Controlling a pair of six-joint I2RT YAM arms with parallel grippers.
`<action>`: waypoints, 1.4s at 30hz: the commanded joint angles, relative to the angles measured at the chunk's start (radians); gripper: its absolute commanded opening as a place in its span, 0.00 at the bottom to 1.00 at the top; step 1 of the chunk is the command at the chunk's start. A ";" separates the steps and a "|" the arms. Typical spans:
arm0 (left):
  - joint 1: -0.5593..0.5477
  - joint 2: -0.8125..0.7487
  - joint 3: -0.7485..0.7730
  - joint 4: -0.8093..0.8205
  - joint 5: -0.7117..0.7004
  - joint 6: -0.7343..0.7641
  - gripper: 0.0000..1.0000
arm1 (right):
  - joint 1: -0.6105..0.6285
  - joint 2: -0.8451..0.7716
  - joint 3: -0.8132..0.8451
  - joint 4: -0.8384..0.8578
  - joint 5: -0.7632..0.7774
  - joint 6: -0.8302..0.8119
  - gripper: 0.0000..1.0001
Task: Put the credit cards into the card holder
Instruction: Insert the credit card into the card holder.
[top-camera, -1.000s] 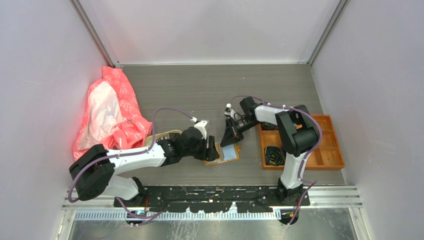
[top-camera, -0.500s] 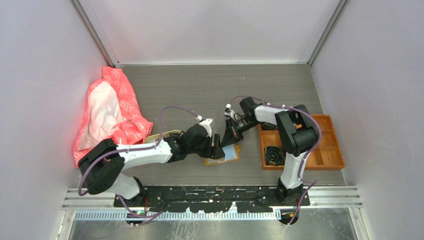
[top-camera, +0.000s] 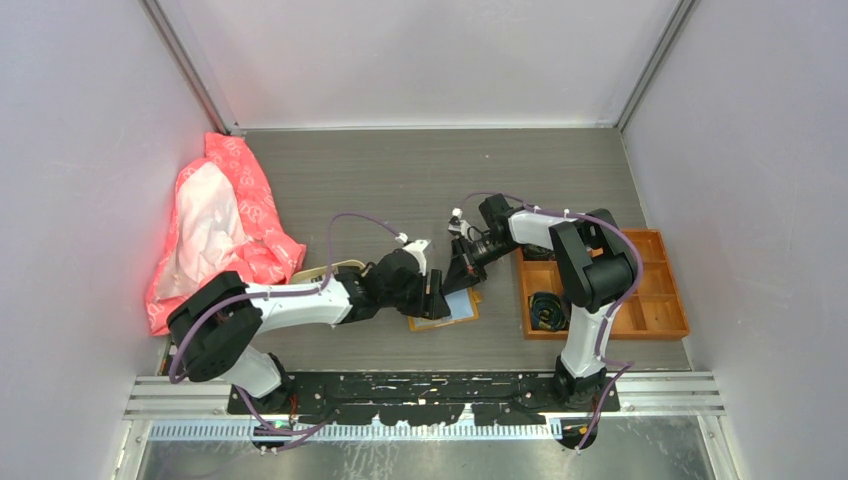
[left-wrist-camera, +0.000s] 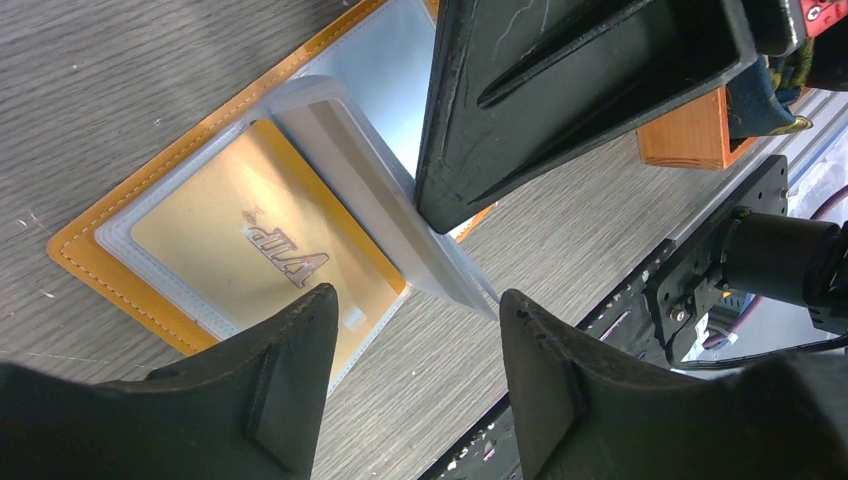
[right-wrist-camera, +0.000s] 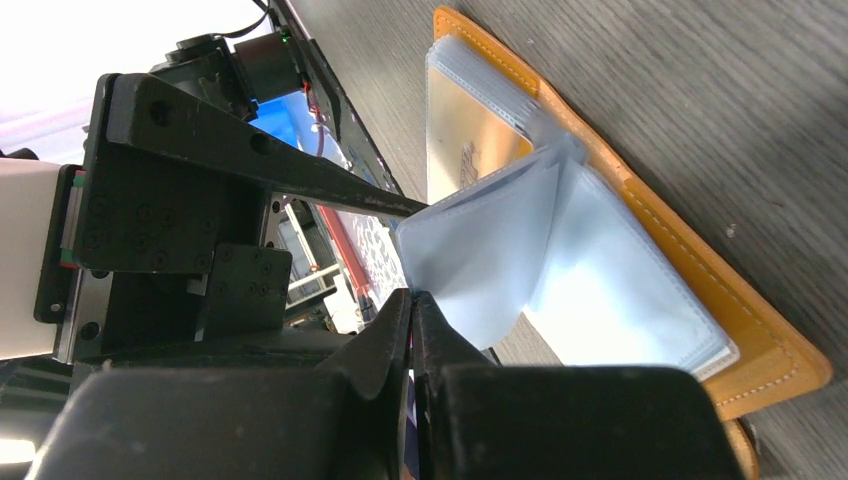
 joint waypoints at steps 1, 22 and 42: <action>0.004 0.001 0.043 0.021 -0.018 0.008 0.60 | 0.008 -0.001 0.016 -0.012 -0.005 -0.021 0.08; 0.026 0.002 0.021 0.005 -0.029 0.018 0.49 | 0.005 -0.071 0.057 -0.115 0.137 -0.163 0.38; 0.036 -0.023 -0.007 -0.014 -0.024 0.015 0.47 | 0.023 -0.277 -0.025 0.076 0.147 -0.152 0.39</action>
